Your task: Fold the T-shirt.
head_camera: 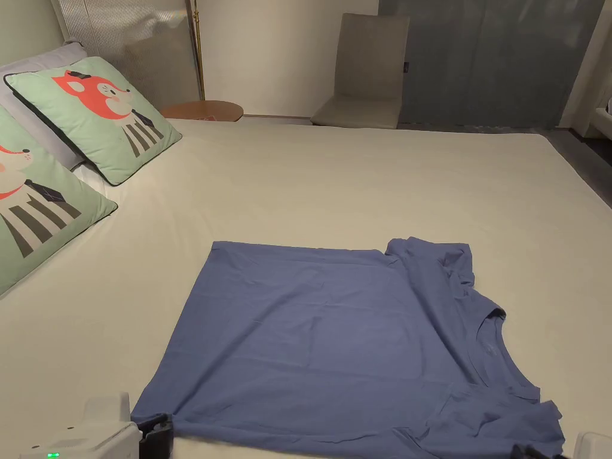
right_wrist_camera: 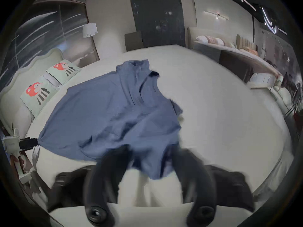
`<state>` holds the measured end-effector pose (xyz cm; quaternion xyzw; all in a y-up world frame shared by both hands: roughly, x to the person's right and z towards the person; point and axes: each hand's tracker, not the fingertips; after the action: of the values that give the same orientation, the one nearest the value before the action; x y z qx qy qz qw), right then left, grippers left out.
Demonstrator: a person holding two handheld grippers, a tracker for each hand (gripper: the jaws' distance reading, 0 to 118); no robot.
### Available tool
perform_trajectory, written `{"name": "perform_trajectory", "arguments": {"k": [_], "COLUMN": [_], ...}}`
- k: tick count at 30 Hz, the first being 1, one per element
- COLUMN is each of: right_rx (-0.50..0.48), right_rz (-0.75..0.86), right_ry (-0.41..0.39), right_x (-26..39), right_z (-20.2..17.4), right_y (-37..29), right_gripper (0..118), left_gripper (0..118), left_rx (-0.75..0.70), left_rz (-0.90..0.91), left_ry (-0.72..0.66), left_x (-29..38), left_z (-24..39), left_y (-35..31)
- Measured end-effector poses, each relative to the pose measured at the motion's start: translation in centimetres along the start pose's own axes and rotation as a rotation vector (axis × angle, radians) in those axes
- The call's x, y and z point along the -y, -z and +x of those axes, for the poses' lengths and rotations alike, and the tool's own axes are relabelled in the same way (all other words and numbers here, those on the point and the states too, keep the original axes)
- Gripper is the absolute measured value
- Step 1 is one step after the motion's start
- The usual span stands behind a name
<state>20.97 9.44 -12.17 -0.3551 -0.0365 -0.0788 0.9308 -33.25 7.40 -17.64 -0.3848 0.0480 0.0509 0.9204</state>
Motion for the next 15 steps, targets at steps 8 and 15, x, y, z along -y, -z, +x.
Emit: {"name": "perform_trajectory", "arguments": {"k": [8,15], "right_rx": [-0.074,-0.029], "right_rz": [0.298,0.507], "right_ry": [-0.033,-0.1], "right_x": [-7.4,-10.4], "right_z": [-4.8,-8.7], "right_y": [-4.7,-7.5], "right_gripper": [107,103], "left_gripper": [107,106], "left_rx": [0.072,0.108], "left_rz": [0.29,0.583], "left_ry": [-0.041,0.051], "left_x": [-6.6,-10.0], "left_z": [2.7,7.2], "left_y": [-5.2,-10.0]}}
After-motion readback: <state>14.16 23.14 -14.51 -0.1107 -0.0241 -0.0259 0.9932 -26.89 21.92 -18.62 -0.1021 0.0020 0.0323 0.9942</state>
